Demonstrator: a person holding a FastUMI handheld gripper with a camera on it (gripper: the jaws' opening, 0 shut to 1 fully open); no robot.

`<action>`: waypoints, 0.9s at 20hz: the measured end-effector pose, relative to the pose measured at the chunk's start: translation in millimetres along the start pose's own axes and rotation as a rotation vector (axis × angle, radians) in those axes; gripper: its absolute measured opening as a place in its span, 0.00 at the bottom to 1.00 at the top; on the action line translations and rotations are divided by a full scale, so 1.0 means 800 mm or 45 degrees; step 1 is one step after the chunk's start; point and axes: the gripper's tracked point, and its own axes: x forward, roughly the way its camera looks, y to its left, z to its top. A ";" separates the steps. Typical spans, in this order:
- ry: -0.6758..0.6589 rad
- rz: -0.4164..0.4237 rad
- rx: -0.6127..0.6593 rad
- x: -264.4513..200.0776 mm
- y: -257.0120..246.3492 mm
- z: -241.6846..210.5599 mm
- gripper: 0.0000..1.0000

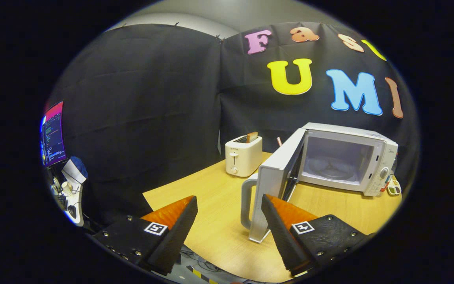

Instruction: Open the microwave, put the food inside, and close the microwave door.

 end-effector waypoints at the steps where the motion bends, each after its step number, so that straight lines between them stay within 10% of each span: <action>1: -0.023 -0.017 0.013 -0.008 -0.010 0.011 0.99; 18: 0.210 -0.499 0.316 -0.057 -0.238 -0.055 1.00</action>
